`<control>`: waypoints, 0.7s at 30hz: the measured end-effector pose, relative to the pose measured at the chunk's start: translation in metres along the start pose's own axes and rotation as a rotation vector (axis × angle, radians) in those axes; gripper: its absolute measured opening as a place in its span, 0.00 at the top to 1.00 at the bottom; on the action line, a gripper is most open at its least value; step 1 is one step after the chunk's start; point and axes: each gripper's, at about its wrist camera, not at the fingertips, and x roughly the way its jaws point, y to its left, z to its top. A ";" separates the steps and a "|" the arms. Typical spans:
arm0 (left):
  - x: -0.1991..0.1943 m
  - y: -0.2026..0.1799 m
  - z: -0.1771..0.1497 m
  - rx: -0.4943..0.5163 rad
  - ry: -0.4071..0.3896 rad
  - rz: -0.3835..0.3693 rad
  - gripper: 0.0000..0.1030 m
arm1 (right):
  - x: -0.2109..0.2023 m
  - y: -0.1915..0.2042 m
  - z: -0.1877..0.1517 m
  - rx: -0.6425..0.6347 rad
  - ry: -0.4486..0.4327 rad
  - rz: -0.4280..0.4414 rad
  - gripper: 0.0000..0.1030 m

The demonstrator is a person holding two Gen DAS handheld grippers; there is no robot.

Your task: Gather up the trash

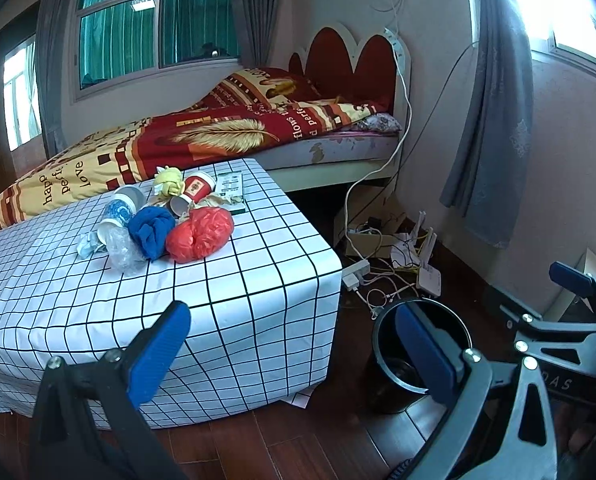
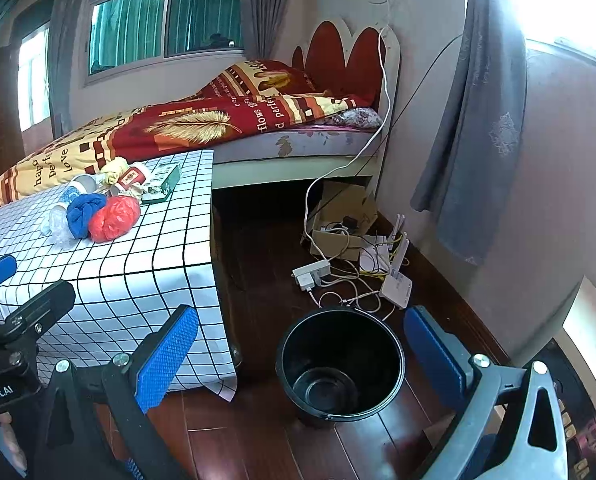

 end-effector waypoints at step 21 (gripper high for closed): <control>-0.002 -0.002 0.002 0.006 0.000 -0.003 0.00 | -0.002 -0.003 0.000 0.004 0.001 -0.004 0.00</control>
